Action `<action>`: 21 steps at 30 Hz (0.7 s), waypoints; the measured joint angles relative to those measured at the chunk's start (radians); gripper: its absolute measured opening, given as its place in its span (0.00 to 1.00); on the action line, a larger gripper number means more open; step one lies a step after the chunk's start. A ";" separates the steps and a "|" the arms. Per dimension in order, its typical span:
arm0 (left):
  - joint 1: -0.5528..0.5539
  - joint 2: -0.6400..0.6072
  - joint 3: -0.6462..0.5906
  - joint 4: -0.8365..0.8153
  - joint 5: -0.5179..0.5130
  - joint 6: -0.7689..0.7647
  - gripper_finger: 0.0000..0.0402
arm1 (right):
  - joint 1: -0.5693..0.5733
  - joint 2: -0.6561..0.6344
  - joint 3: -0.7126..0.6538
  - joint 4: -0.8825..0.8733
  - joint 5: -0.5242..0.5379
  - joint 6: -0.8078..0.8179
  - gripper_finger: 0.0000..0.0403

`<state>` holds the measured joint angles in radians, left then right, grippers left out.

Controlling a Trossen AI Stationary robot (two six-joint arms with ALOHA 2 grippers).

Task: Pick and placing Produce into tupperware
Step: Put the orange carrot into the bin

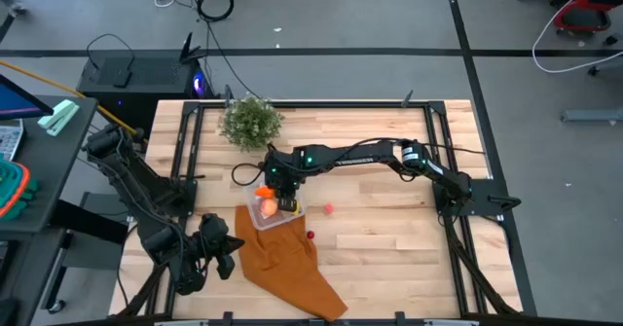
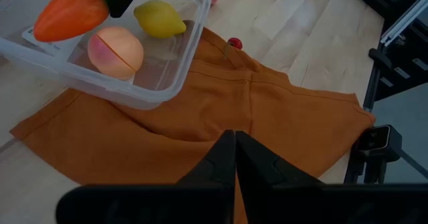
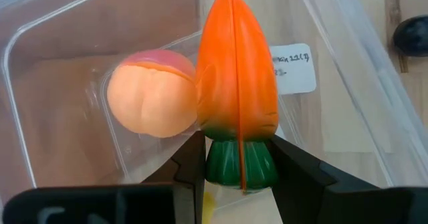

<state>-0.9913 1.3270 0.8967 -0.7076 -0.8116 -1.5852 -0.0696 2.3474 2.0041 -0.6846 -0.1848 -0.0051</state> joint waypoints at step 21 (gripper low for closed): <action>0.000 0.000 0.000 0.001 0.000 0.002 0.03 | -0.006 0.000 0.000 -0.004 0.000 0.003 0.24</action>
<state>-0.9913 1.3270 0.8967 -0.7071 -0.8116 -1.5837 -0.0761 2.3474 2.0037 -0.6884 -0.1844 -0.0021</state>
